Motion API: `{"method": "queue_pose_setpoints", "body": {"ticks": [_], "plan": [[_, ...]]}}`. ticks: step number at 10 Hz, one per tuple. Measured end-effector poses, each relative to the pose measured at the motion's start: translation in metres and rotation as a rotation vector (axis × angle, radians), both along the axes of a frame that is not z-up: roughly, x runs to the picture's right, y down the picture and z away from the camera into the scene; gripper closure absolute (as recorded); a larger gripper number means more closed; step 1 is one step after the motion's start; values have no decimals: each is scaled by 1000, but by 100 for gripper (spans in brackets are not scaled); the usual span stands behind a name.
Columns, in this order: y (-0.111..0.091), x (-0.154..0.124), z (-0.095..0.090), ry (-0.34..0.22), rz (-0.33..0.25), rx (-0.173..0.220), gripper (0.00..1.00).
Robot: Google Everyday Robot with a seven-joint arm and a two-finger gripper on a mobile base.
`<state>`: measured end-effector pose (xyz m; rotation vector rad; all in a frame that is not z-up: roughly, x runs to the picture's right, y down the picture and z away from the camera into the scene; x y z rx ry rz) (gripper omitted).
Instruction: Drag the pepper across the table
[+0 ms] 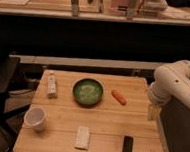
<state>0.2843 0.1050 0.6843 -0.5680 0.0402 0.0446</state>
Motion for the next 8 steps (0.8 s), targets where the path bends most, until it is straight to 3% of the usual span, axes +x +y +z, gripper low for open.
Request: {"method": "queue_pose_setpoints", "body": {"ticks": [5, 8], "plan": [[0, 0, 0, 0, 0, 0, 20], [-11, -16, 18, -26, -75, 24, 20]]}}
